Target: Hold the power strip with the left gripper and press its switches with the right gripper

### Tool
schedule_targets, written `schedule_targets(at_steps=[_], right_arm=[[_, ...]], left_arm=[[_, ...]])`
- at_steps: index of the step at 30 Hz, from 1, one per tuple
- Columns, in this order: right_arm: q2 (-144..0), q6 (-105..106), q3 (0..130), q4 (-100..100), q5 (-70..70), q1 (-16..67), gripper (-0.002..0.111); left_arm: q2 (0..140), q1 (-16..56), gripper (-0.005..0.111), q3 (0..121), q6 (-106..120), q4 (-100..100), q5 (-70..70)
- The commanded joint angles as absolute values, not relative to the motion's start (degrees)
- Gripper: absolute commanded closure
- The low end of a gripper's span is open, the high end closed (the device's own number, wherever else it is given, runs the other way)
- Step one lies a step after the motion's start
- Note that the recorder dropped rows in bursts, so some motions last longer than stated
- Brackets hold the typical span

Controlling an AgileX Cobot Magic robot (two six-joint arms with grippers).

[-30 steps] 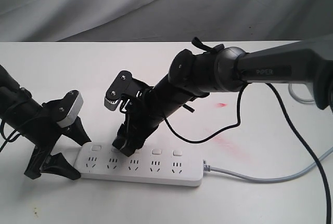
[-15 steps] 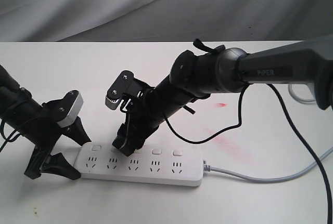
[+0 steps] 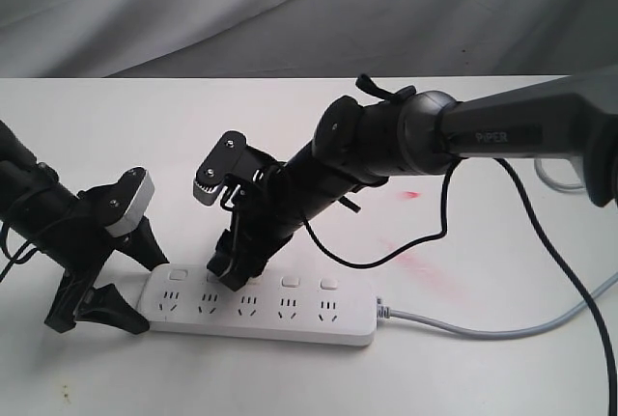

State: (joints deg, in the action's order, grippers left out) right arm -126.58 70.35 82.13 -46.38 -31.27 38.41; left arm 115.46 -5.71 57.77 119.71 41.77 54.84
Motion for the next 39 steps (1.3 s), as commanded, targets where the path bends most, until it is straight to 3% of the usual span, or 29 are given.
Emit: schedule_targets(at_steps=[1, 9, 24, 39], right_arm=[[-130.86, 70.18, 80.47, -42.84, -30.49, 38.86, 0.051], [-130.07, 70.18, 80.83, -44.15, -31.32, 38.86, 0.052], [-115.83, 70.18, 80.83, -42.64, -31.68, 37.68, 0.052], [-116.41, 70.8, 80.72, -44.08, -38.81, 34.88, 0.052]], left_arm=[[115.93, -5.37, 0.06, 57.5, 119.94, 38.69, 53.95], [115.93, -5.37, 0.06, 57.5, 119.94, 38.69, 53.95], [115.93, -5.37, 0.06, 57.5, 119.94, 38.57, 53.95], [115.93, -5.37, 0.06, 57.5, 119.94, 38.57, 53.95]])
